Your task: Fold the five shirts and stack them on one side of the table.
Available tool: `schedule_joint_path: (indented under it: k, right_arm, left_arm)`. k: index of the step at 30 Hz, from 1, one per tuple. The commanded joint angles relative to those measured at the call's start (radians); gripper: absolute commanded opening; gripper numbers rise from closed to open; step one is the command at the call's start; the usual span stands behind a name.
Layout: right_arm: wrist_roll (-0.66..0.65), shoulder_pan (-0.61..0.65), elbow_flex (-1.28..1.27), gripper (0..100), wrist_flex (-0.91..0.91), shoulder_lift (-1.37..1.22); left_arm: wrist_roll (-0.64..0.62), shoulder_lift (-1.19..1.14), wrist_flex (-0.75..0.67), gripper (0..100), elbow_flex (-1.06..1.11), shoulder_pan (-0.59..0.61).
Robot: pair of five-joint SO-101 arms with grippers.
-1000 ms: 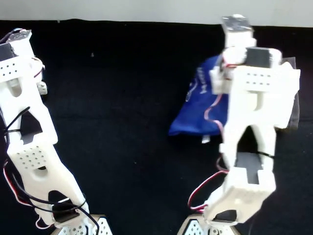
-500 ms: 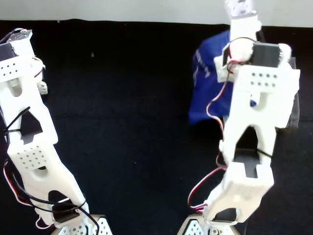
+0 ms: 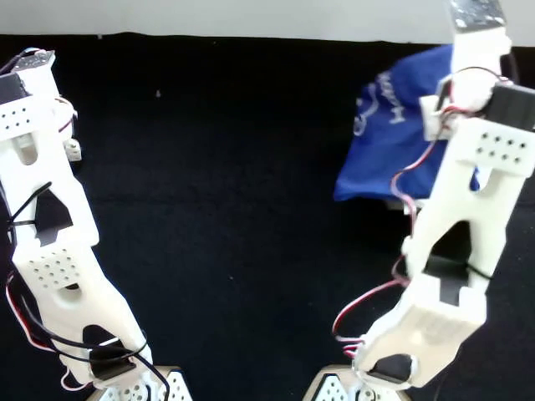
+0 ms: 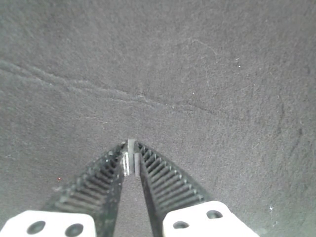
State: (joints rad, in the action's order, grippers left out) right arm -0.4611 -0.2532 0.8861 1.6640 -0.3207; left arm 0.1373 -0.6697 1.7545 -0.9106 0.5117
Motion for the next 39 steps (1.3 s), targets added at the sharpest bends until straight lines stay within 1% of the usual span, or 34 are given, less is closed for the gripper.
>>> schedule_joint_path:
  k: [1, 3, 6, 9, 14, 15, 17, 18, 20, 23, 24, 29, 32, 34, 37, 38, 39]
  right_arm:
    - [-0.080, -0.094, 0.050, 0.6, -0.087, -0.120]
    - [-0.107, -0.134, 0.051, 0.6, -0.142, -0.182]
    - [-0.110, -0.182, 0.051, 0.6, -0.200, -0.220]
    - [-0.112, -0.202, 0.051, 0.9, -0.223, -0.234]
    - [-0.130, -0.199, 0.051, 1.3, -0.231, -0.242]
    - [-0.130, -0.197, 0.051, 3.1, -0.231, -0.242]
    - [-0.123, -0.196, 0.051, 11.1, -0.231, -0.236]
    - [-0.100, -0.197, 0.053, 15.6, -0.236, -0.231]
    - [0.006, -0.205, 0.110, 22.6, -0.239, -0.214]
    - [0.155, -0.222, 0.225, 26.0, -0.232, -0.186]
    - [0.173, -0.222, 0.262, 26.0, -0.231, -0.182]
    - [0.176, -0.202, 0.355, 26.0, -0.223, -0.176]
    - [0.173, -0.142, 0.344, 24.3, -0.173, -0.183]
    - [0.173, -0.099, 0.318, 16.9, -0.182, -0.199]
    - [0.163, -0.062, 0.305, 2.9, -0.272, -0.243]
    - [0.137, -0.062, 0.305, 0.3, -0.300, -0.263]
    - [0.107, -0.068, 0.305, 0.5, -0.317, -0.285]
  left_arm:
    - [-0.005, 0.012, 0.005, 1, -0.042, -0.012]
    - [-0.005, 0.012, 0.005, 1, -0.042, -0.012]
    - [-0.003, 0.012, 0.005, 1, -0.042, -0.012]
    - [-0.003, 0.013, 0.005, 1, -0.042, -0.013]
    - [-0.003, 0.015, 0.006, 1, -0.042, -0.038]
    - [-0.003, 0.016, 0.008, 1, -0.042, -0.045]
    - [-0.003, 0.018, 0.012, 1, -0.042, -0.054]
    - [-0.003, 0.018, 0.012, 1, -0.042, -0.059]
    - [-0.005, 0.038, 0.014, 1, -0.041, -0.064]
    - [-0.005, 0.128, 0.014, 1, -0.031, -0.064]
    - [-0.005, 0.168, 0.014, 1, -0.019, -0.064]
    - [-0.003, 0.367, 0.014, 1, 0.114, -0.076]
    - [-0.003, 0.441, 0.005, 1, 0.219, -0.077]
    - [-0.003, 0.452, -0.017, 1, 0.275, -0.077]
    - [-0.003, 0.452, -0.037, 1, 0.326, -0.073]
    - [-0.003, 0.453, -0.037, 1, 0.334, -0.073]
    - [-0.003, 0.456, -0.037, 1, 0.341, -0.073]
